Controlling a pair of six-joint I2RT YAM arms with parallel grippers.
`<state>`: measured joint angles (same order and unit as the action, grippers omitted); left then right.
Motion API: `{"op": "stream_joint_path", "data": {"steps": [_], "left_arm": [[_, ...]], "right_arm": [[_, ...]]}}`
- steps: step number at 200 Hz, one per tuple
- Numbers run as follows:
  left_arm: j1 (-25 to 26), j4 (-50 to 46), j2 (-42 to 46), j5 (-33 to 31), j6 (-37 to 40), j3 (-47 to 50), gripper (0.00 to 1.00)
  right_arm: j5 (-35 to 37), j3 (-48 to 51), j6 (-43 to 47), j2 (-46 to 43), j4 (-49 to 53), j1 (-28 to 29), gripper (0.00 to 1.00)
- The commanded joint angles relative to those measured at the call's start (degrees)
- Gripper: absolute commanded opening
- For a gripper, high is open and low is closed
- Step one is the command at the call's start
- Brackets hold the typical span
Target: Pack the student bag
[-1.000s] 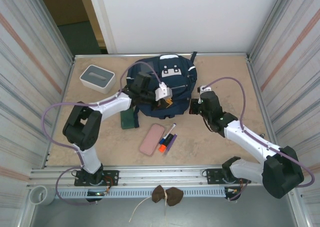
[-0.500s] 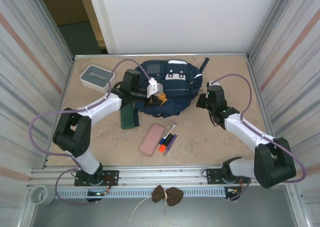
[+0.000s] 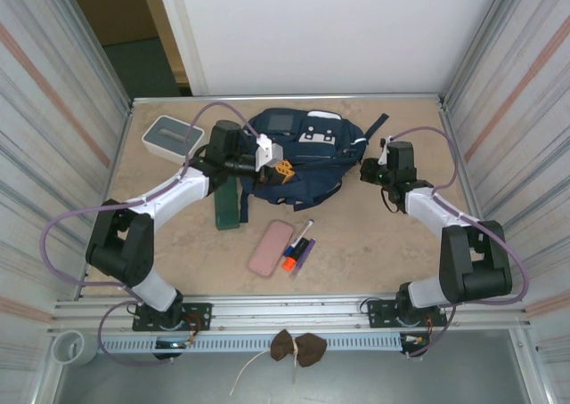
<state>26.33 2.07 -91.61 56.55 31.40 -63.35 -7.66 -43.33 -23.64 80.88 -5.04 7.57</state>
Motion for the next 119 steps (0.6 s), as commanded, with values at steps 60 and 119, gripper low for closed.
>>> {"op": "stream_joint_path", "data": {"steps": [60,119], "left_arm": [[0.59,4.73,-0.11,5.74,-0.47,-1.92,0.04],[1.36,3.96,-2.18,5.07,0.2,-2.54,0.05]], "right_arm": [[-13.21,-7.21,-18.06,2.57,5.92,-8.06,0.67],[-18.89,-23.68,-22.86,25.28,6.55,-7.67,0.64]]}}
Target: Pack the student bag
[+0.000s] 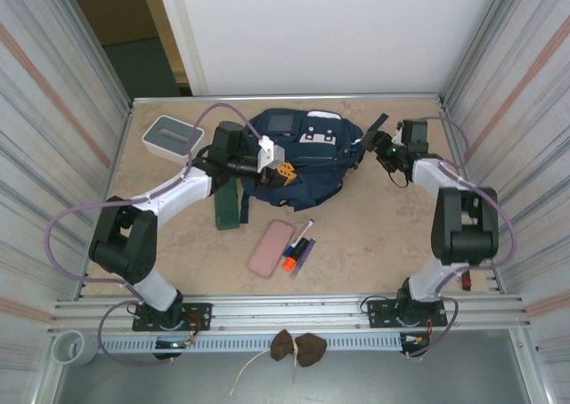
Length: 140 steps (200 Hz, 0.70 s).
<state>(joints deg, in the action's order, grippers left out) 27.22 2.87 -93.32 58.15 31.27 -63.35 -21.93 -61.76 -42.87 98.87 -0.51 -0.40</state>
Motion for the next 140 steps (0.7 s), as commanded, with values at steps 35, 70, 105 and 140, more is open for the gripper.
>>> {"op": "stream_joint_path", "data": {"steps": [35,70,105,140], "left_arm": [[0.46,2.03,-2.03,2.47,1.32,-3.07,0.07],[0.11,-0.23,-4.17,-1.2,2.42,-4.7,0.08],[-0.3,-3.22,-7.4,-11.58,2.62,-8.62,0.1],[-2.63,-3.1,-9.97,-19.58,-1.63,-10.8,0.13]], "right_arm": [[-5.65,-6.22,-2.33,10.92,1.45,-0.49,0.27],[-2.54,-0.08,-0.6,4.76,1.1,-4.19,0.0],[0.18,8.46,-0.4,-2.71,-0.85,-6.3,0.0],[2.03,15.09,-1.07,-7.14,-3.06,-5.26,0.01]]}}
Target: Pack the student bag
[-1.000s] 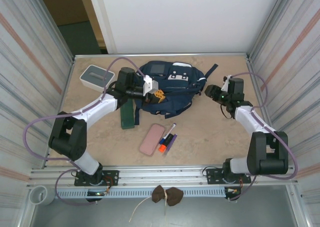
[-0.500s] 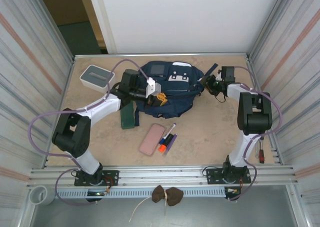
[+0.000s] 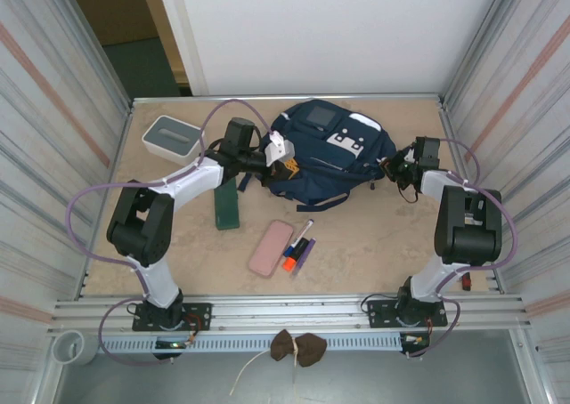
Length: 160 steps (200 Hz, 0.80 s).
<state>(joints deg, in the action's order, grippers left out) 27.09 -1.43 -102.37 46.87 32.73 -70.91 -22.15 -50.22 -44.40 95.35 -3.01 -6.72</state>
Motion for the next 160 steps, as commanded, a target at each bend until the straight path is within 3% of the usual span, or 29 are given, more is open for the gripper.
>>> {"op": "stream_joint_path", "data": {"steps": [1,25,48,86,109,131,160], "left_arm": [[-2.58,1.19,-0.96,-8.43,-3.24,-3.25,0.13],[-4.36,1.25,-2.07,-13.46,-5.96,-3.59,0.17],[-4.86,-0.08,-2.84,-20.46,-7.84,-3.69,0.32],[-4.94,4.57,4.04,-36.17,-19.35,4.5,0.52],[-4.86,1.68,9.2,-41.09,-31.2,6.33,0.55],[-3.56,-1.07,11.97,-41.44,-42.3,6.19,0.56],[3.05,-1.39,13.08,-45.21,-46.05,6.98,0.58]], "right_arm": [[2.31,3.72,0.41,-3.78,-0.58,1.07,0.01],[5.41,7.23,0.37,-6.89,-1.04,3.64,0.05],[7.52,10.0,0.09,-9.39,-0.95,7.0,0.11],[9.61,11.52,3.53,-13.73,4.5,14.9,0.34],[14.08,11.16,7.62,-20.58,11.34,17.79,0.41],[18.85,11.1,10.43,-26.99,14.27,18.23,0.46],[17.86,7.75,14.22,-26.24,12.54,16.98,0.53]]}}
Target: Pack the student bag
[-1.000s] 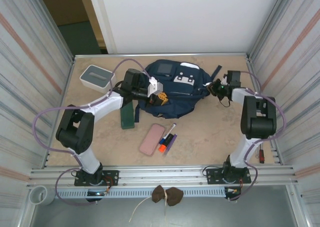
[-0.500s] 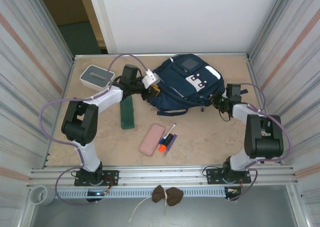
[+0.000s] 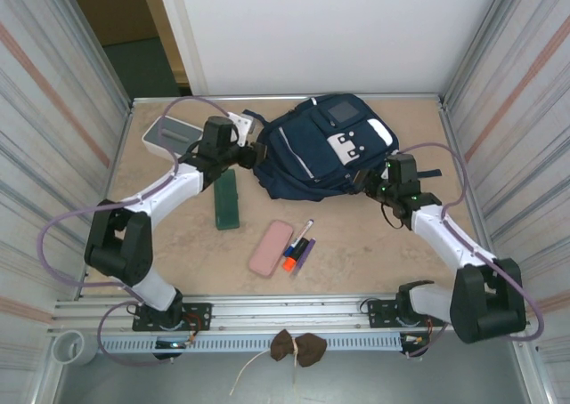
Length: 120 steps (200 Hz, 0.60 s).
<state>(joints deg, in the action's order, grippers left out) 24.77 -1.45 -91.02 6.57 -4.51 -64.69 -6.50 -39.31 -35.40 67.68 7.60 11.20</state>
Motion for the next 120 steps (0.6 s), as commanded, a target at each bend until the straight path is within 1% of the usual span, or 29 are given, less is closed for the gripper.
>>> {"op": "stream_joint_path", "data": {"steps": [1,16,28,41,55,68,89,101,120], "left_arm": [[5.59,-1.41,1.73,-5.17,-8.78,0.77,0.58],[8.77,-2.3,0.78,-8.09,-9.44,0.13,0.59],[10.44,-3.93,-1.08,-8.21,-10.03,-1.55,0.59],[11.33,-5.81,-3.24,-8.41,-10.83,-3.27,0.59],[11.53,-6.17,-5.24,-8.35,-12.42,-3.76,0.59],[11.53,-5.21,-7.01,-7.35,-12.96,-3.67,0.59],[11.22,-5.77,-11.24,-6.68,-12.41,-5.34,0.6],[10.49,-7.51,-13.87,-6.56,-11.89,-7.32,0.59],[8.81,-8.3,-16.07,-8.75,-10.29,-8.68,0.59]], "right_arm": [[2.16,-3.46,5.28,1.64,2.0,-0.97,0.53],[2.93,-7.48,6.6,5.63,3.38,-2.59,0.56],[4.23,-9.52,6.47,9.04,3.34,-4.93,0.57],[3.88,-11.37,5.69,13.51,3.0,-7.94,0.58],[3.78,-13.02,5.38,18.36,2.71,-9.47,0.59],[2.35,-14.4,5.25,22.66,2.56,-9.71,0.59],[-3.38,-16.13,4.99,28.18,3.08,-8.9,0.56],[-2.99,-15.96,4.91,29.13,4.09,-7.62,0.55],[-1.32,-13.12,3.57,27.82,3.4,-5.02,0.54]]}}
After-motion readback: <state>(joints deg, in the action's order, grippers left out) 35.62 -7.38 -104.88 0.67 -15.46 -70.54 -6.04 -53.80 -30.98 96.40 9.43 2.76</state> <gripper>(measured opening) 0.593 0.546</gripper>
